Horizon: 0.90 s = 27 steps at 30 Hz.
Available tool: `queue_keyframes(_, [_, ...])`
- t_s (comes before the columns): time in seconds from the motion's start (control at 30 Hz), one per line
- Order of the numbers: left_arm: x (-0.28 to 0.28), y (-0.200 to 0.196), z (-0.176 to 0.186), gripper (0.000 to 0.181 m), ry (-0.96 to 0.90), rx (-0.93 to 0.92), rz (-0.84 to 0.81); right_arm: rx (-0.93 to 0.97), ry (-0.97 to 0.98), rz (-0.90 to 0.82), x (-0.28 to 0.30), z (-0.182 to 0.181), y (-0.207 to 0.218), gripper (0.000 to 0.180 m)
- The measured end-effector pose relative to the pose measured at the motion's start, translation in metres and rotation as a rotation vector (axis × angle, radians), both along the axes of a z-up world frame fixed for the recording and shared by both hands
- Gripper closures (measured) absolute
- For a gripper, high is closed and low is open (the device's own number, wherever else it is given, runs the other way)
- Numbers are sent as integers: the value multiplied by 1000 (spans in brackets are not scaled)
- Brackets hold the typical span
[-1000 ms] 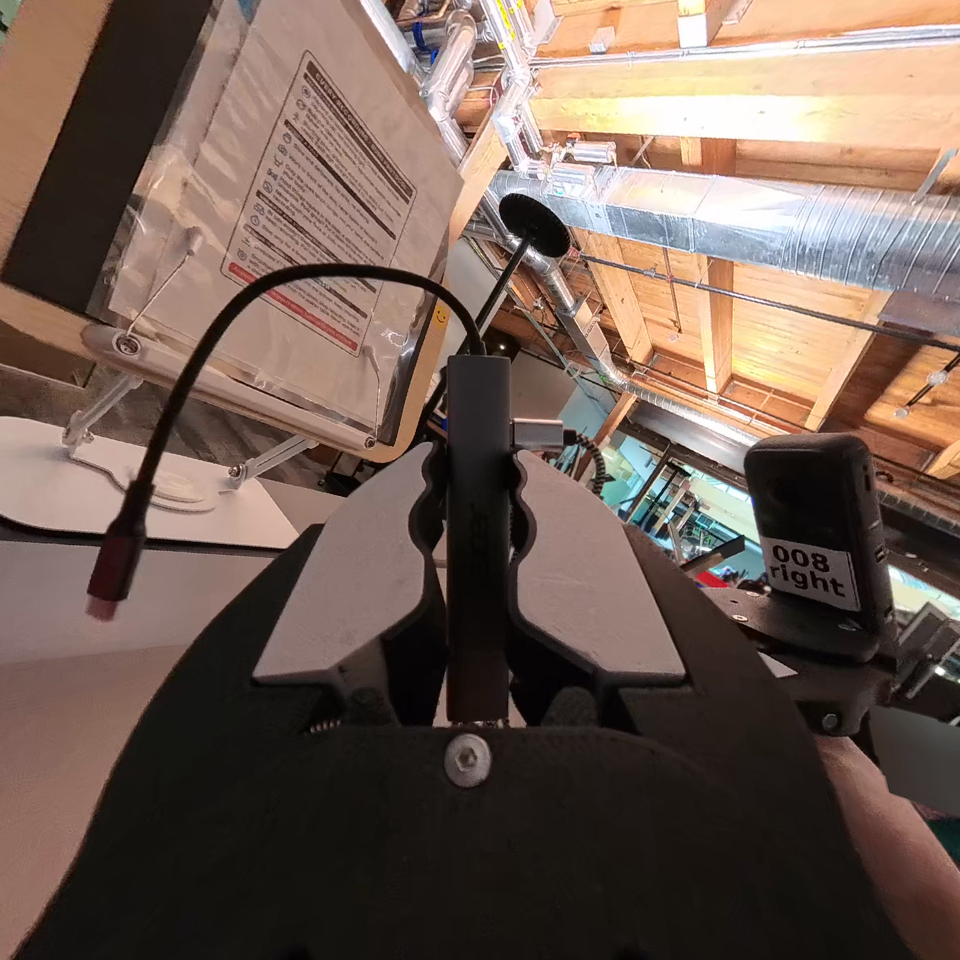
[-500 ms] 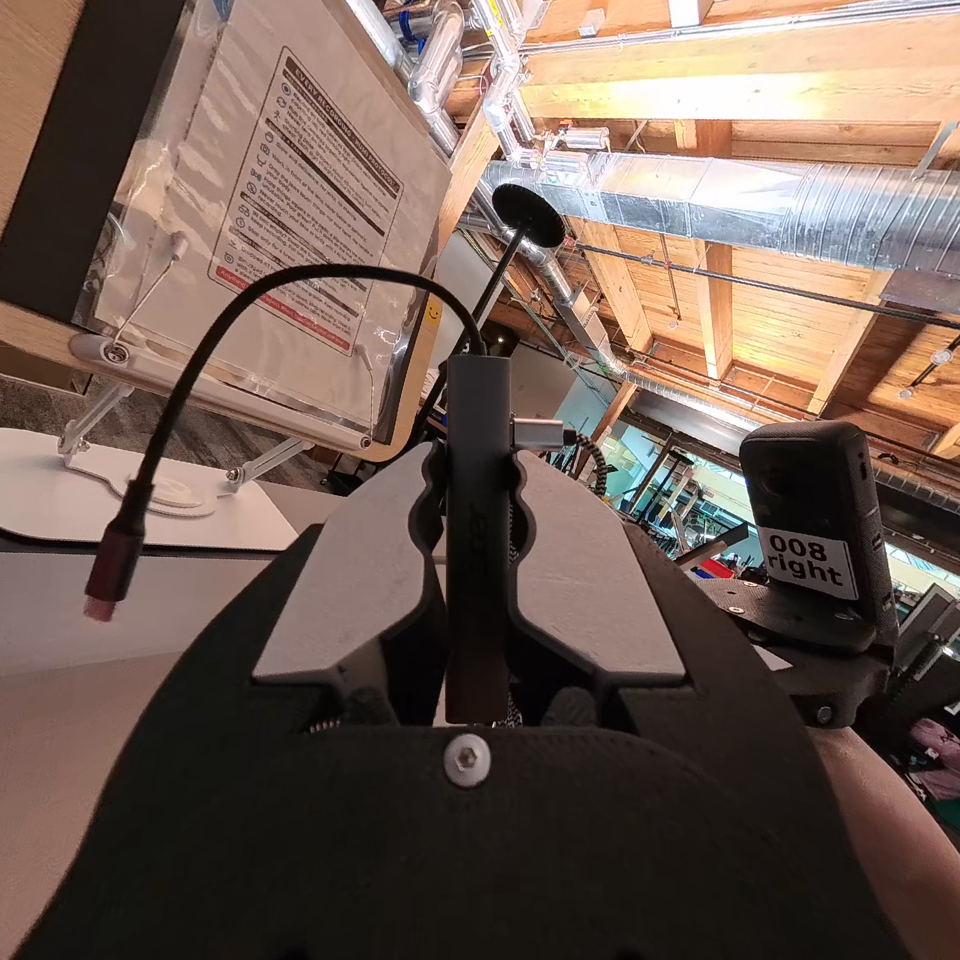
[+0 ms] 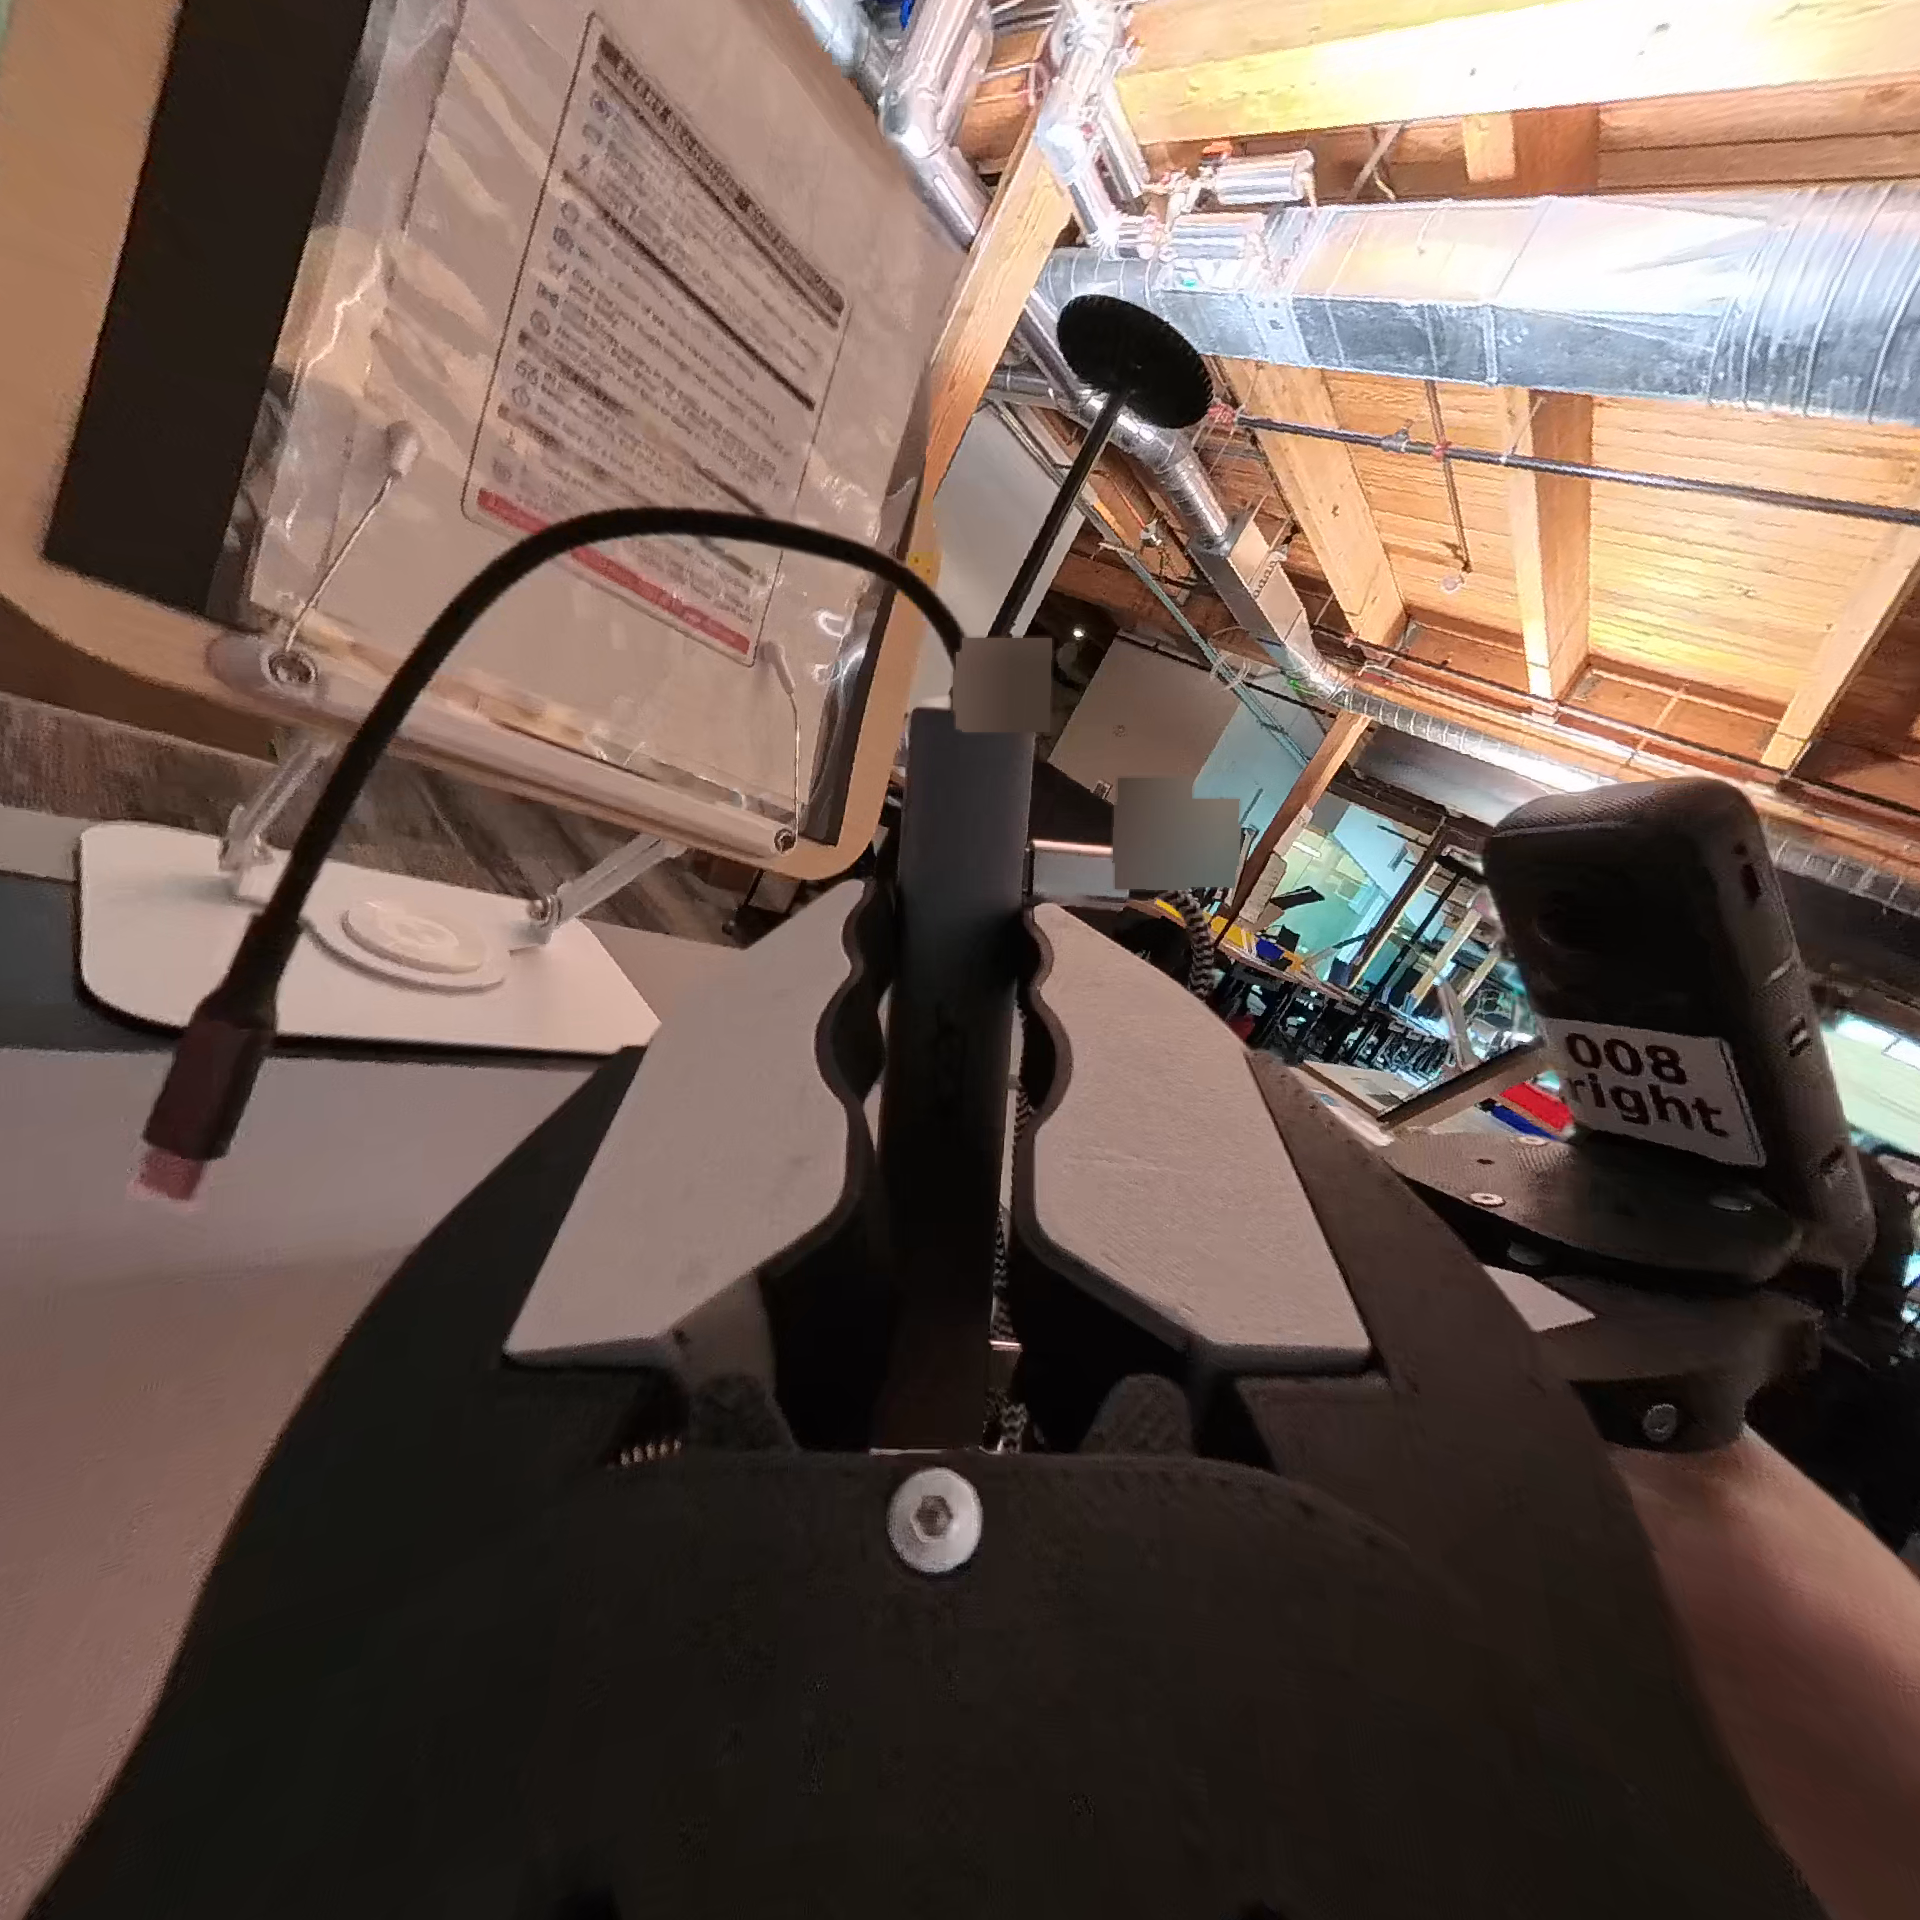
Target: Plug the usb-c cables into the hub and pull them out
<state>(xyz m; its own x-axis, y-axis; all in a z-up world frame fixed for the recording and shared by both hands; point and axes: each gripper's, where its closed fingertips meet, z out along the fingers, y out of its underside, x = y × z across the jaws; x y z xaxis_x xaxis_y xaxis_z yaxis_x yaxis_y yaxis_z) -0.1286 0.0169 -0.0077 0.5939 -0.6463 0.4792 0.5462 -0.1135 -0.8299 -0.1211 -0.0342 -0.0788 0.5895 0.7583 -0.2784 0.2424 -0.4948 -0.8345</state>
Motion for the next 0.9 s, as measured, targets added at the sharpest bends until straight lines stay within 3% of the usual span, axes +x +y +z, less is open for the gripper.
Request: queue_keyframes(0.9, [16, 4, -21, 159, 152, -55, 21, -138, -11, 26, 7, -22, 5, 172])
